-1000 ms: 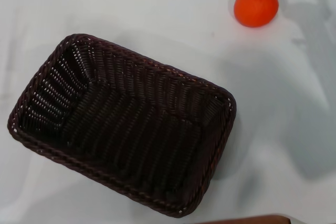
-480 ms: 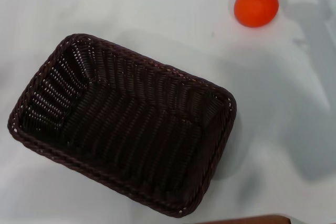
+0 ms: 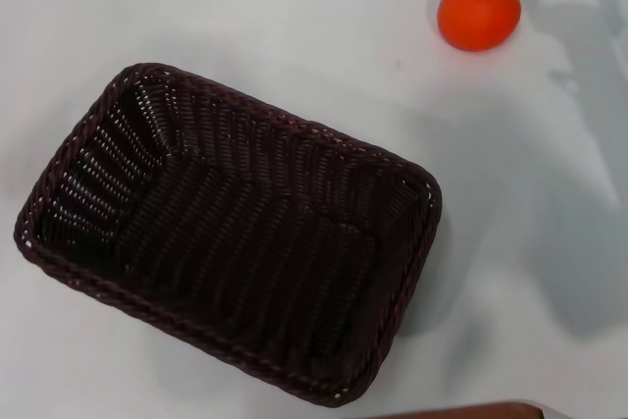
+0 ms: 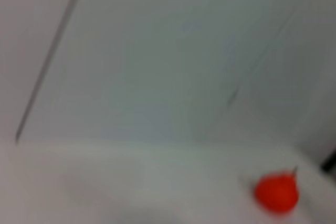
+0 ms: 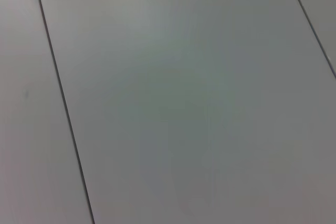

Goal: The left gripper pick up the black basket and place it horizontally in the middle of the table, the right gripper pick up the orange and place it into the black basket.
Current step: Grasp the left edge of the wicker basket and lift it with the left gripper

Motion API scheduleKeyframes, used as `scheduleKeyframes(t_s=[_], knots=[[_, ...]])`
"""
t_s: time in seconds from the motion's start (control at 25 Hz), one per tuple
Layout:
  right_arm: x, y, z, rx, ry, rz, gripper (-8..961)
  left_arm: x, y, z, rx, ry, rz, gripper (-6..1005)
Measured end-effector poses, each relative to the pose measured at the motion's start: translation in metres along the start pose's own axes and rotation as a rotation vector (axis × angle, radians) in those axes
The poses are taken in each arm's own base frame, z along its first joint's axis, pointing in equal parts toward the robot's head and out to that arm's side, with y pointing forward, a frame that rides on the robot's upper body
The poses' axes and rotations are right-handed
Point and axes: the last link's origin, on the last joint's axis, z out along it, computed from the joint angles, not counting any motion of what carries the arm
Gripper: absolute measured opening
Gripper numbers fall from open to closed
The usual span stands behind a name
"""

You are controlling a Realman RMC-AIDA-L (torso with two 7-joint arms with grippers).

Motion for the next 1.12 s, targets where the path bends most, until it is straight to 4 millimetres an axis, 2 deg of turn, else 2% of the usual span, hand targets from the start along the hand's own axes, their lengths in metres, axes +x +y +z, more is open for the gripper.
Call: scheduleKeyframes(t_s=[0.24, 0.4, 0.44, 0.72, 0.92, 1.12], knots=[[-0.001, 0.002, -0.002, -0.010, -0.007, -0.001, 942, 0.015, 0.021, 0.023, 0.134, -0.308, 0.069, 872], [-0.001, 0.004, -0.002, -0.022, -0.008, -0.001, 942, 0.017, 0.034, 0.038, 0.173, -0.381, 0.140, 869], [-0.001, 0.004, -0.002, -0.023, -0.007, -0.001, 942, 0.016, 0.047, 0.054, 0.170, -0.431, 0.209, 867], [0.000, 0.004, -0.002, -0.023, 0.002, 0.000, 942, 0.010, 0.073, 0.090, 0.173, -0.532, 0.331, 859], [0.000, 0.005, -0.002, -0.032, 0.001, -0.001, 941, 0.005, 0.075, 0.109, 0.233, -0.565, 0.365, 858], [0.000, 0.005, -0.003, -0.032, 0.001, -0.001, 941, -0.001, 0.070, 0.119, 0.259, -0.593, 0.361, 858]])
